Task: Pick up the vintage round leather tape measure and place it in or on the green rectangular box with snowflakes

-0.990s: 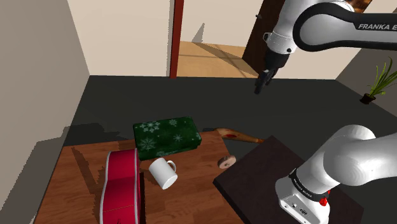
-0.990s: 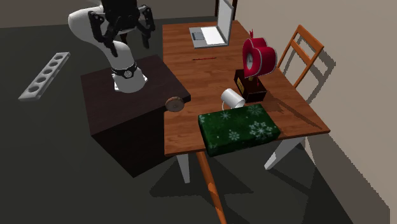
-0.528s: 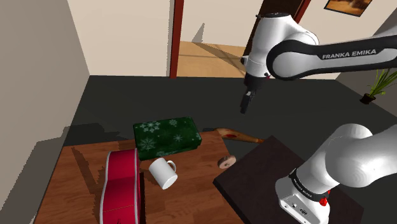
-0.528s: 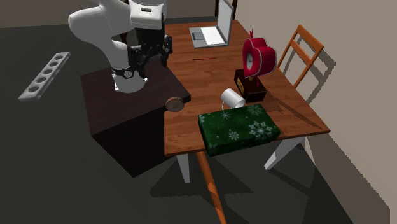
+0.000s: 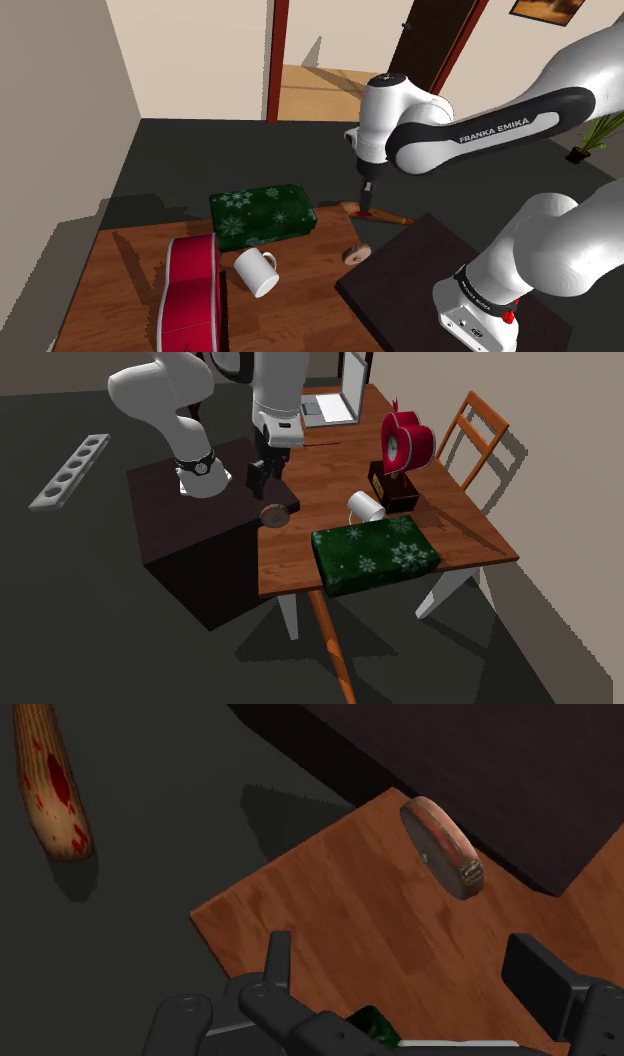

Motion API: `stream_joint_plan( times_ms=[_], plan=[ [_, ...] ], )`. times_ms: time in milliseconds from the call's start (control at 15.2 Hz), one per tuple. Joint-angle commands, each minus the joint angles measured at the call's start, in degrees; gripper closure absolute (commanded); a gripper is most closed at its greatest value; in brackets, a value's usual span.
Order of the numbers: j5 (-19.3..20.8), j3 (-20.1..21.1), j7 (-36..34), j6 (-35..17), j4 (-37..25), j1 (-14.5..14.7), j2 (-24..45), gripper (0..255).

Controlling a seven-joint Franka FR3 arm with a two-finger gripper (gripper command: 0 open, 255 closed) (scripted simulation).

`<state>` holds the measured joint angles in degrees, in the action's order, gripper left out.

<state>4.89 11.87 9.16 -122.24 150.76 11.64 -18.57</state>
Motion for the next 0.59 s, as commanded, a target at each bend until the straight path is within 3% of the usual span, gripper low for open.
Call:
stream_joint_plan(
  times_ms=[0,528],
  plan=[
    [0.8,1.3,0.1,-3.0,0.6,0.9,3.6,0],
    [7.9,5.8,-2.4,-13.4,1.1,3.7,19.3,0]
  ],
)
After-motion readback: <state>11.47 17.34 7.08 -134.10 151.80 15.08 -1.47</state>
